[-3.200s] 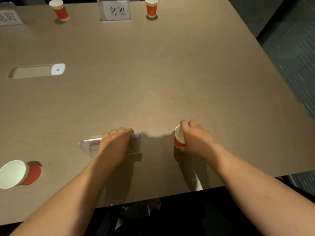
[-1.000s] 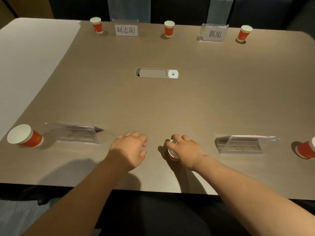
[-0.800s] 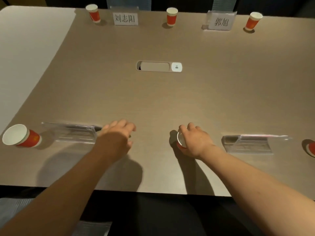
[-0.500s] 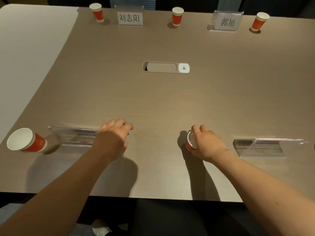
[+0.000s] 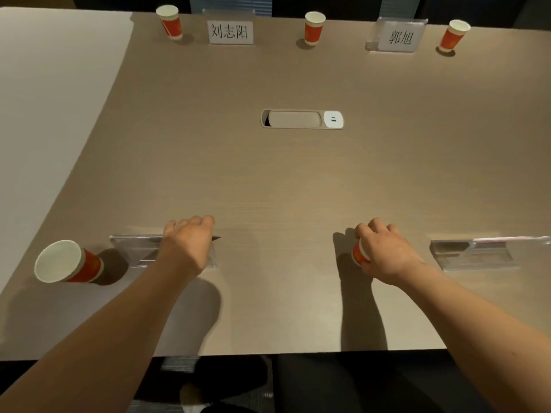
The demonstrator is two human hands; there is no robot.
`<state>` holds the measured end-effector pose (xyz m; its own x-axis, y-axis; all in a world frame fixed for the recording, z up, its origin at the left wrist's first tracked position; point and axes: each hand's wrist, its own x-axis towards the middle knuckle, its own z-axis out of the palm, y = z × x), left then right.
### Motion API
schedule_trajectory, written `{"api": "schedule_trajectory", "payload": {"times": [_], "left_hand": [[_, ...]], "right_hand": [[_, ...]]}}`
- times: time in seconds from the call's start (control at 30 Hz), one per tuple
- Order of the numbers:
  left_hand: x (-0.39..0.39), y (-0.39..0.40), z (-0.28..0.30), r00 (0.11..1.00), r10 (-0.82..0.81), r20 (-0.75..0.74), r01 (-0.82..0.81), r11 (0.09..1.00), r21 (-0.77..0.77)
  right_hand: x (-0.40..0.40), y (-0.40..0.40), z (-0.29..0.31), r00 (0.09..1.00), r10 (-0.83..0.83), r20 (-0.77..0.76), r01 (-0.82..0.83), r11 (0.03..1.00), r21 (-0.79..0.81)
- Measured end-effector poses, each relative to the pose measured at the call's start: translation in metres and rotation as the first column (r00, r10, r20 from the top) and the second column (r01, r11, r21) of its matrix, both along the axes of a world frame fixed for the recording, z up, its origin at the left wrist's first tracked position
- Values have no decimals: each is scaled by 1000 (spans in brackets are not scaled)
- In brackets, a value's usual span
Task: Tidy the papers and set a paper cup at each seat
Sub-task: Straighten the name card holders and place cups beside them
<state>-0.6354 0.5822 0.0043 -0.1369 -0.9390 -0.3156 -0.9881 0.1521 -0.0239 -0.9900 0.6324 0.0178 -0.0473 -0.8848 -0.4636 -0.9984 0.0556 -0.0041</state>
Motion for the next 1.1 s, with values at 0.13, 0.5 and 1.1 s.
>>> {"api": "schedule_trajectory", "payload": {"times": [0.13, 0.5, 1.1], "left_hand": [[2, -2, -3, 999, -25, -27, 26, 1000, 17], [-12, 1, 3, 986, -103, -128, 109, 993, 42], [221, 50, 41, 903, 417, -104, -415, 909, 43]], "right_hand": [[5, -3, 4, 1000, -28, -15, 28, 999, 24], [83, -4, 39, 969, 244, -30, -245, 952, -182], [340, -51, -10, 944, 331, 19, -327, 939, -105]]}}
